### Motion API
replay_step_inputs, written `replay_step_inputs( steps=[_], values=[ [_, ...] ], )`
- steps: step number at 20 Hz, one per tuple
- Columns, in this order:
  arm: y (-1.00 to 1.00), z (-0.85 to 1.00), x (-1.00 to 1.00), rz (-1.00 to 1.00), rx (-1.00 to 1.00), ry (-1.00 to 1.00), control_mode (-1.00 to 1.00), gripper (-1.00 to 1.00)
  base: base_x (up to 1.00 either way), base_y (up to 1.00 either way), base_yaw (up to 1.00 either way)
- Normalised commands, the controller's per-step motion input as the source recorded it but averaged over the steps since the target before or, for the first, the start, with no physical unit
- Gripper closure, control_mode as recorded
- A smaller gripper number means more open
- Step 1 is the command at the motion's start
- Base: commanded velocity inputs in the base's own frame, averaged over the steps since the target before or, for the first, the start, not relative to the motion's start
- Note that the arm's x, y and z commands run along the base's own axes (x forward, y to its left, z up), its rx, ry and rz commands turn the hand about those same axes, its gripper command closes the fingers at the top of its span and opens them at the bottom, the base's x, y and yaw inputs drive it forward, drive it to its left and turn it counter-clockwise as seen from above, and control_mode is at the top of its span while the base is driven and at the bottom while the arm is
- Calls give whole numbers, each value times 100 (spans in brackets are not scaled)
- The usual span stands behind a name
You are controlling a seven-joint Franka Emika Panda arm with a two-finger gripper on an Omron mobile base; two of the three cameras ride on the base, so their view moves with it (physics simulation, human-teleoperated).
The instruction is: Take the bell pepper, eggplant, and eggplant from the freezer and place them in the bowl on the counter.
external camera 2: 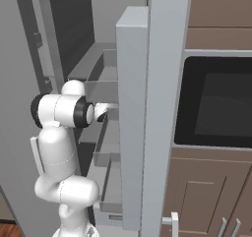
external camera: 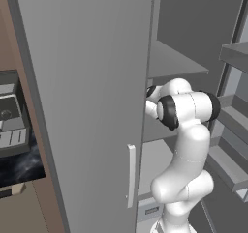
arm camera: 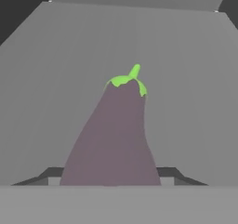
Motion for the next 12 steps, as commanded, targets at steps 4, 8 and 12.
replay_step_inputs(
  steps=[4,8,12],
  values=[
    [0,-26,-1,0,1,3,-100,100,0,0,0],
    [0,-23,-15,0,1,0,-100,100,0,0,0],
    [7,-35,-19,0,0,0,-100,100,0,0,0]
  ],
)
